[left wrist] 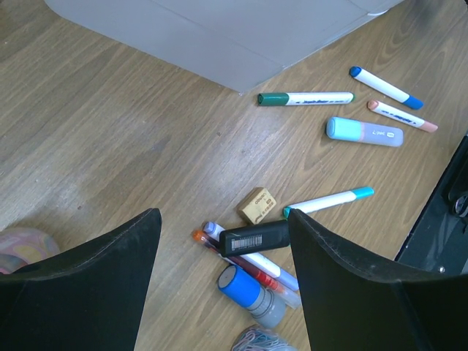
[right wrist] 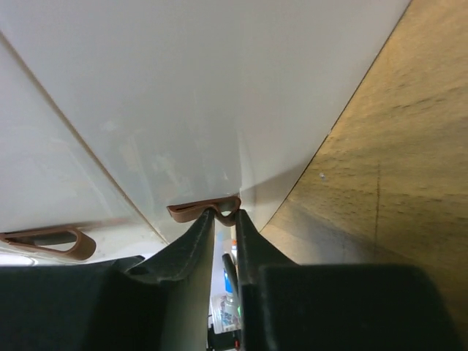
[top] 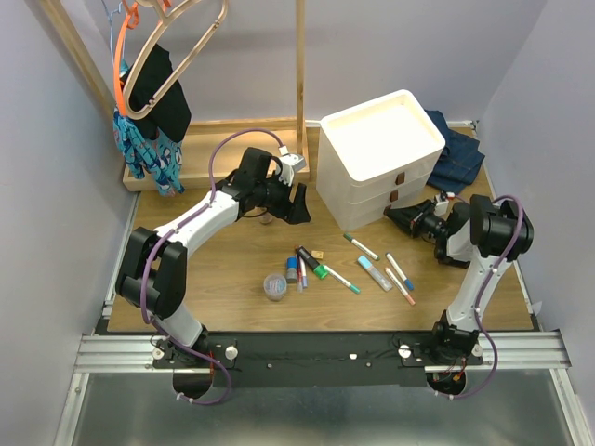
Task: Sort the stationery into containers
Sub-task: Open the drawer in the storage box.
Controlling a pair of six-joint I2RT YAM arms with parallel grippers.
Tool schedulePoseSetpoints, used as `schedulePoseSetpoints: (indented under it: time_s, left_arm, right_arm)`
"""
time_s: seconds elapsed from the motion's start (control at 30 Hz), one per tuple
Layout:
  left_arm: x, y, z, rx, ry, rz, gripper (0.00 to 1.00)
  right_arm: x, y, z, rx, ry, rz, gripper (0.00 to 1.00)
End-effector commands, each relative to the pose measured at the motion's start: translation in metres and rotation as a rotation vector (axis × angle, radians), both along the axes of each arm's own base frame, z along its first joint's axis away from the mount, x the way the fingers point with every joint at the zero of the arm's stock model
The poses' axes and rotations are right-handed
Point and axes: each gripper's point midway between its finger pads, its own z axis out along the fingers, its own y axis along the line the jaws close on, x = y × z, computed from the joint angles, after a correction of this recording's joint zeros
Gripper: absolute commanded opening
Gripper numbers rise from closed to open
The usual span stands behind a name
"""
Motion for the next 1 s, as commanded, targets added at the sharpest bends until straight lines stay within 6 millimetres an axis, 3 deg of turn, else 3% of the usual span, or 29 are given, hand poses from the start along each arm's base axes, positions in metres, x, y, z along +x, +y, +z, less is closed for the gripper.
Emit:
schedulePoseSetpoints:
  time_s: [0.0,0.2,0.43,0.8,0.97]
  left_arm:
    - [0.0,0.003,-0.005,0.015,0.009,-0.009,0.79]
    - [-0.003,0.005,-0.005,0.023,0.006,-0.013,0.79]
    - [-0.006,0.006,-0.005,0.02,-0.001,-0.014,0.79]
    - [-0.001,0.012,0.007,0.001,-0.024,0.001,0.79]
    - [-0.004,0.013,0.006,-0.006,-0.022,0.0,0.79]
  right_arm:
    - [0.01,0.0,0.016,-0.008,-0.102,-0.01,0.19]
    - [-0.003,0.004,0.029,-0.01,-0.116,0.012,0.04]
    - [-0.034,0.012,0.038,-0.05,-0.092,0.055,0.01]
    - [-0.075,-0.003,-0.002,-0.209,0.128,-0.004,0.01]
    - [-0.086,-0.011,-0.007,-0.256,0.174,-0.043,0.01]
